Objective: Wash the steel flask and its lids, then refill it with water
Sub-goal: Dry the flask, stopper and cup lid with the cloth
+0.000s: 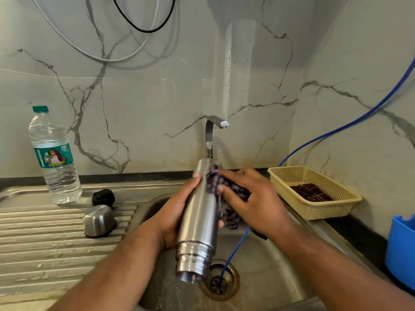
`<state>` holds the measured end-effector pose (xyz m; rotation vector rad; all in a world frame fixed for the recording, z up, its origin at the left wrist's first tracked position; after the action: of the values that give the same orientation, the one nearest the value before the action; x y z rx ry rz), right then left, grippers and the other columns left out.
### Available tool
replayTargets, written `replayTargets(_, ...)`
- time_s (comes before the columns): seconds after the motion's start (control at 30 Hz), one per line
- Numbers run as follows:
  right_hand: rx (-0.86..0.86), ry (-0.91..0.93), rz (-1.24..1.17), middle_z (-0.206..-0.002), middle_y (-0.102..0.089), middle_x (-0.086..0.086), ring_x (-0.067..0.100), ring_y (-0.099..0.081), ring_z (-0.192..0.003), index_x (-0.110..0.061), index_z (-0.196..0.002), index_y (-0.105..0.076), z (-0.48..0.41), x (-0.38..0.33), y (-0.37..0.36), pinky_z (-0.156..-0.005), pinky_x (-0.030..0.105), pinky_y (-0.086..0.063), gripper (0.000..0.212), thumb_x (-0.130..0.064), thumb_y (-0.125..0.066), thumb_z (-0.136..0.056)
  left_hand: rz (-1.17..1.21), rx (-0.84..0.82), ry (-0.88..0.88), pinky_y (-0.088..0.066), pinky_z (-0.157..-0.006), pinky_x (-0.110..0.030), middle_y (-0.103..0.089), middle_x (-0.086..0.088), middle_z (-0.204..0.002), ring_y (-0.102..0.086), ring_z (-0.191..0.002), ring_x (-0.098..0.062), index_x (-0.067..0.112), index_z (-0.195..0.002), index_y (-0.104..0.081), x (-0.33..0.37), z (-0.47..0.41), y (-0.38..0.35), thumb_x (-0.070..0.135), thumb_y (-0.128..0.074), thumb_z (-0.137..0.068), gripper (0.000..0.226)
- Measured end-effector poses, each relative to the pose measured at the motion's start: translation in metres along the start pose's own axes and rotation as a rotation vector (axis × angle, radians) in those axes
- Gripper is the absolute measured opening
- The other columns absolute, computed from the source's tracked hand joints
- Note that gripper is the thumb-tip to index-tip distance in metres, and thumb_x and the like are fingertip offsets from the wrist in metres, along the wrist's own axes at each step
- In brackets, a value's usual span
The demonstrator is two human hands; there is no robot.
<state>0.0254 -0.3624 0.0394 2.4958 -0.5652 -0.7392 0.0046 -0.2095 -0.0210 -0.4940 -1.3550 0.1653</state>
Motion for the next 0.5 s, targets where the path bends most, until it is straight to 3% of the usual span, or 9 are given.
replayTargets(0.1, -0.236, 0.291, -0.051, -0.111, -0.053, -0.018, 0.002, -0.057, -0.095, -0.040, -0.134, -0.065, 0.018, -0.059, -0.021, -0.079, 0.025, -0.055, 0.039, -0.047, -0.065, -0.095, 0.136, 0.098, 0.029, -0.058, -0.080, -0.040, -0.070, -0.025, -0.101, -0.070, -0.084, -0.033, 0.001, -0.110, -0.074, 0.003, 0.002, 0.018, 0.064, -0.048, -0.094, 0.070)
replayTargets(0.17, -0.361, 0.543, 0.040, -0.111, -0.054, -0.010, 0.006, -0.056, -0.094, -0.042, -0.134, -0.064, 0.033, -0.091, -0.031, -0.071, 0.026, -0.052, 0.038, -0.049, -0.066, -0.097, 0.104, 0.180, -0.002, -0.055, -0.082, -0.035, -0.070, -0.029, -0.094, -0.069, -0.082, -0.033, -0.005, -0.101, -0.076, 0.007, -0.003, 0.038, 0.063, -0.042, -0.096, 0.076)
replayTargets(0.23, -0.374, 0.670, 0.123, -0.110, -0.053, -0.009, 0.004, -0.054, -0.093, -0.044, -0.134, -0.064, 0.039, -0.096, -0.033, -0.064, 0.022, -0.047, 0.037, -0.052, -0.064, -0.097, 0.031, 0.212, -0.068, -0.055, -0.077, -0.026, -0.074, -0.023, -0.086, -0.071, -0.079, -0.023, -0.005, -0.099, -0.074, 0.012, -0.003, 0.041, 0.045, -0.038, -0.104, 0.062)
replayTargets(0.3, -0.301, 0.547, 0.103, -0.112, -0.052, -0.015, -0.002, -0.054, -0.092, -0.046, -0.133, -0.062, 0.029, -0.076, -0.027, -0.067, 0.016, -0.047, 0.036, -0.053, -0.061, -0.098, -0.048, 0.212, -0.085, -0.054, -0.064, -0.022, -0.074, -0.008, -0.069, -0.070, -0.067, -0.014, 0.002, -0.092, -0.070, 0.015, 0.001, 0.031, 0.030, -0.040, -0.108, 0.043)
replayTargets(0.4, -0.074, 0.140, 0.059, -0.107, -0.050, -0.023, 0.000, -0.058, -0.093, -0.050, -0.136, -0.057, 0.005, -0.021, -0.005, -0.075, 0.019, -0.051, 0.042, -0.057, -0.059, -0.094, -0.063, 0.061, 0.071, -0.059, -0.069, -0.034, -0.071, -0.019, -0.092, -0.069, -0.076, -0.030, -0.001, -0.119, -0.069, 0.002, 0.009, 0.003, 0.051, -0.053, -0.097, 0.058)
replayTargets(0.5, 0.146, -0.071, 0.105, -0.100, -0.056, -0.011, 0.007, -0.061, -0.091, -0.043, -0.137, -0.061, -0.005, 0.015, 0.017, -0.079, 0.024, -0.052, 0.041, -0.051, -0.060, -0.097, -0.095, -0.011, 0.080, -0.060, -0.054, -0.035, -0.070, -0.023, -0.088, -0.070, -0.063, -0.032, -0.001, -0.114, -0.068, -0.003, 0.004, -0.004, 0.056, -0.046, -0.098, 0.063)
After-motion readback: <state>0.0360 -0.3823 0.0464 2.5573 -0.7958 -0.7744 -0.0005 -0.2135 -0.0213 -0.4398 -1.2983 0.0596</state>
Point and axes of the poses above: each hand's wrist, its own z-axis away from the middle knuckle, its own y-axis out of the back of the hand, x = y × z, the point moved 7 cm from there along -z, towards the middle knuckle
